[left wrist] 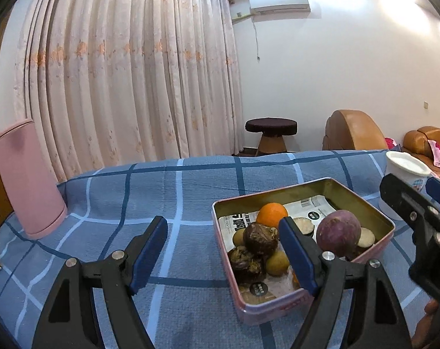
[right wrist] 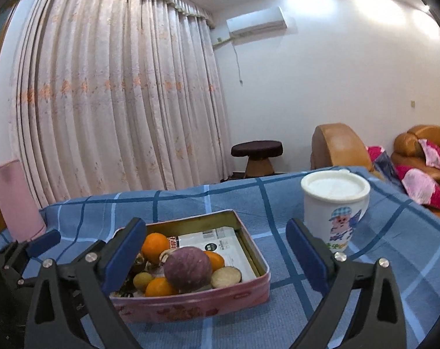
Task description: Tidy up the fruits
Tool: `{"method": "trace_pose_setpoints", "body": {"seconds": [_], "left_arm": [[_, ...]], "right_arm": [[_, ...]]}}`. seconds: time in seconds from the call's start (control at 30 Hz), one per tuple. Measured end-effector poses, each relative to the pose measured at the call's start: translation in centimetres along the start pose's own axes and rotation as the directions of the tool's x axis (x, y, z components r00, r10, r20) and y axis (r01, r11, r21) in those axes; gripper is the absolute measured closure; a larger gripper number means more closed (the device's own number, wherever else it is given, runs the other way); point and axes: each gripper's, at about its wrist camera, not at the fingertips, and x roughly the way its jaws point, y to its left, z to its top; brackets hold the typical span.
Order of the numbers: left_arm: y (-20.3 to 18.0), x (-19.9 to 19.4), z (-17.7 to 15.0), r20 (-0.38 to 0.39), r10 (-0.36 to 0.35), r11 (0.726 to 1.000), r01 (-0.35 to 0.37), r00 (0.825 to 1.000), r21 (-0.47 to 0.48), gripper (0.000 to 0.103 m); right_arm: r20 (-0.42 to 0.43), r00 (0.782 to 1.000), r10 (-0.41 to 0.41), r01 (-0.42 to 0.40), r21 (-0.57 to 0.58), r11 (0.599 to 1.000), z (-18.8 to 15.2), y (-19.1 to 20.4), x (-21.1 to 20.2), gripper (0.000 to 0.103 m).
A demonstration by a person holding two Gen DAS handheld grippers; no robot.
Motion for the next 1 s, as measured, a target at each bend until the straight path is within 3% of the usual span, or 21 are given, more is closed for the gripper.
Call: {"method": "trace_pose_setpoints", "body": {"seconds": [1.0], "left_arm": [[0.2,-0.9,-0.4,-0.005,0.019,1.0,-0.019,1.0,-0.018,0.023]], "right_arm": [[0.027,1.0,-0.011,0.011,-0.01,1.0,-0.4,0.7,-1.6,0.001]]}}
